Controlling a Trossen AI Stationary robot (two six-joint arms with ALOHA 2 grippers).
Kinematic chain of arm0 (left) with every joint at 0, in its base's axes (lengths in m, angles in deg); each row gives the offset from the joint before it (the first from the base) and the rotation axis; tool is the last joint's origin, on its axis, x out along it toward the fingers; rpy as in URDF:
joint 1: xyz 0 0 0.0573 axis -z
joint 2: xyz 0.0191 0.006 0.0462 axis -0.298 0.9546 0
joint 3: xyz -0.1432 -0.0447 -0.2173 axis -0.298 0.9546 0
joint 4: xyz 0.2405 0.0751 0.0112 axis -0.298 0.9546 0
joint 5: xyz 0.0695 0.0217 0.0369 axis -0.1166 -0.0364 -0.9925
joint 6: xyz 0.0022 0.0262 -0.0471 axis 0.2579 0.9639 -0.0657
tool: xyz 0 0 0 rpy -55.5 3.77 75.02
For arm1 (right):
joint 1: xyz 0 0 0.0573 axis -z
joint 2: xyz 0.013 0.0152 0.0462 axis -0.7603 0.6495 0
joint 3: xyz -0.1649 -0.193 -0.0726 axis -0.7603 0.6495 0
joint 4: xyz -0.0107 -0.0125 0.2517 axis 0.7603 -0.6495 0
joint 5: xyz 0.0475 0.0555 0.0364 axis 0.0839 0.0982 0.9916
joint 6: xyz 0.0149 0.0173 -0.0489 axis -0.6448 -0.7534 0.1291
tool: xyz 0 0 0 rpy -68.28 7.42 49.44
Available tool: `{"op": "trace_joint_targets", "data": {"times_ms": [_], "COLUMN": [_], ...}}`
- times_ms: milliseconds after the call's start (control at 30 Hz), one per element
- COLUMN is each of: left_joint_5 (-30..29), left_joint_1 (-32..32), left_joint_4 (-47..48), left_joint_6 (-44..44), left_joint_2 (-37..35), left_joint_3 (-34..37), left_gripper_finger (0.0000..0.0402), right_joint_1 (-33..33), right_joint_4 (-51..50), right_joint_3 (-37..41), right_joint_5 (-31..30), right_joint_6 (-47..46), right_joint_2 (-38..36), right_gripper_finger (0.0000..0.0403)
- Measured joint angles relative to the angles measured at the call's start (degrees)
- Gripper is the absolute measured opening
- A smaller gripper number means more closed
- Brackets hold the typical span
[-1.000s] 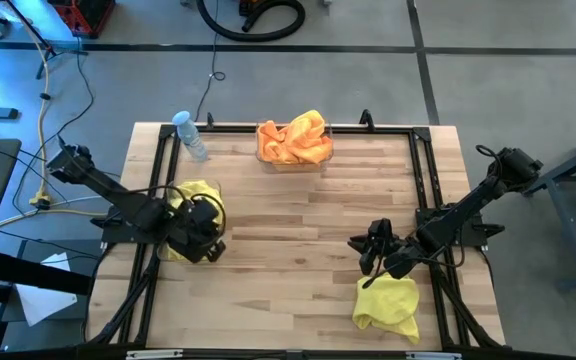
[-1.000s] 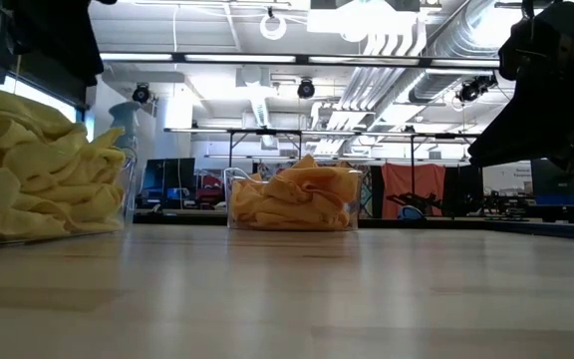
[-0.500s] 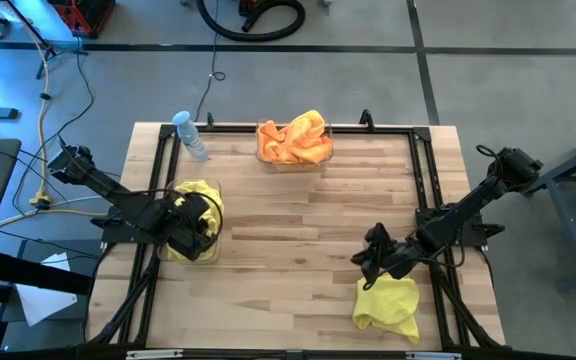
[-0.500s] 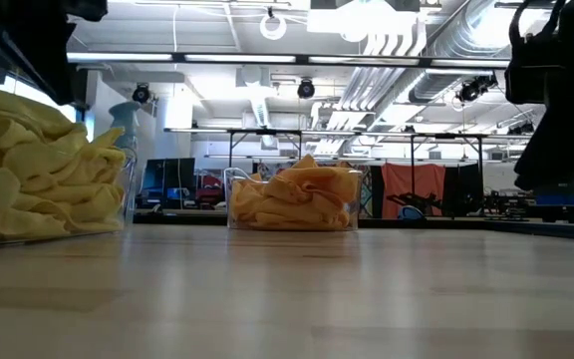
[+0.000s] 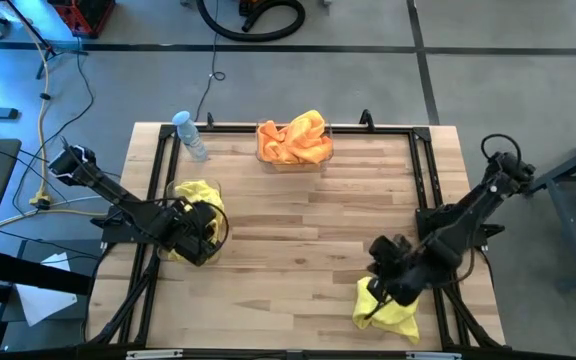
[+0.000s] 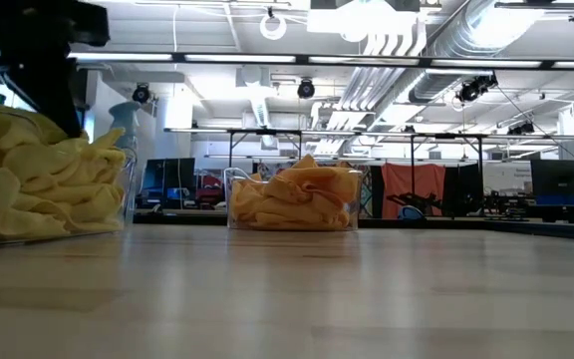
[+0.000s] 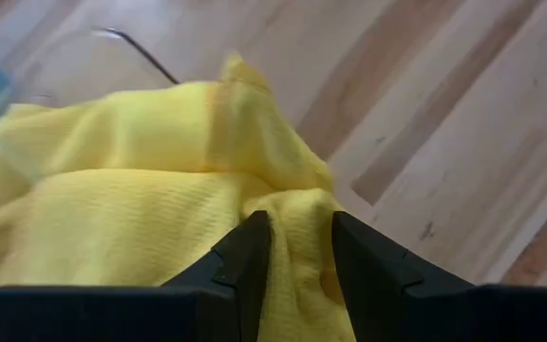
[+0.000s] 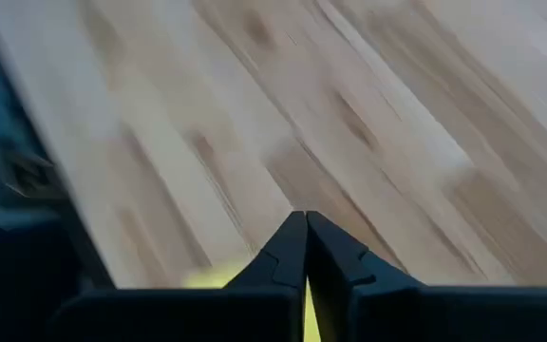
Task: Sort microfiber towel by color & place in baskets
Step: Put the yellow microfiber towel into the bottom transparent bin
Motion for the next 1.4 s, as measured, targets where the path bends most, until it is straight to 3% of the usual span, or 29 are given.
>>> {"op": "trace_joint_targets", "data": {"times_ms": [133, 233, 400, 600, 933, 1100, 1233, 1400], "left_joint_5": [-1.2, -4.5, -8.9, -9.3, -9.3, -9.0, -8.0, -8.1], "left_joint_1": [1.2, 2.0, 2.0, 2.0, 2.0, 2.0, 1.4, 1.1], "left_joint_4": [-6.8, -12.6, -22.4, -31.4, -33.0, -35.0, -39.6, -46.9], "left_joint_6": [2.8, 7.9, 16.6, 24.9, 23.3, 25.9, 29.4, 35.6], "left_joint_2": [0.0, 0.0, 0.0, 0.0, 0.4, 1.3, 1.4, 1.5], "left_joint_3": [1.9, 2.2, 2.2, 2.2, 2.2, 2.2, 2.2, 2.2], "left_gripper_finger": [0.0106, 0.0106, 0.0106, 0.0106, 0.0106, 0.0106, 0.0106, 0.0106], "right_joint_1": [-2.2, -4.3, -6.9, -6.9, -6.9, -6.9, -5.7, -2.3], "right_joint_4": [-14.3, -17.6, -17.1, -15.8, -6.2, -4.4, -3.0, -2.3], "right_joint_3": [-8.2, -10.2, -10.4, -10.4, -10.4, -10.4, -10.7, -10.5], "right_joint_5": [8.8, 12.4, 13.2, 16.0, 18.9, 20.4, 21.0, 14.5], "right_joint_6": [-4.8, -4.7, -5.0, -5.1, -5.4, -2.7, -0.2, 5.9], "right_joint_2": [6.0, 9.5, 13.9, 18.0, 27.0, 32.5, 34.5, 34.2], "right_gripper_finger": [0.0006, 0.0006, 0.0016, 0.0063, 0.0177, 0.0202, 0.0176, 0.0050]}}
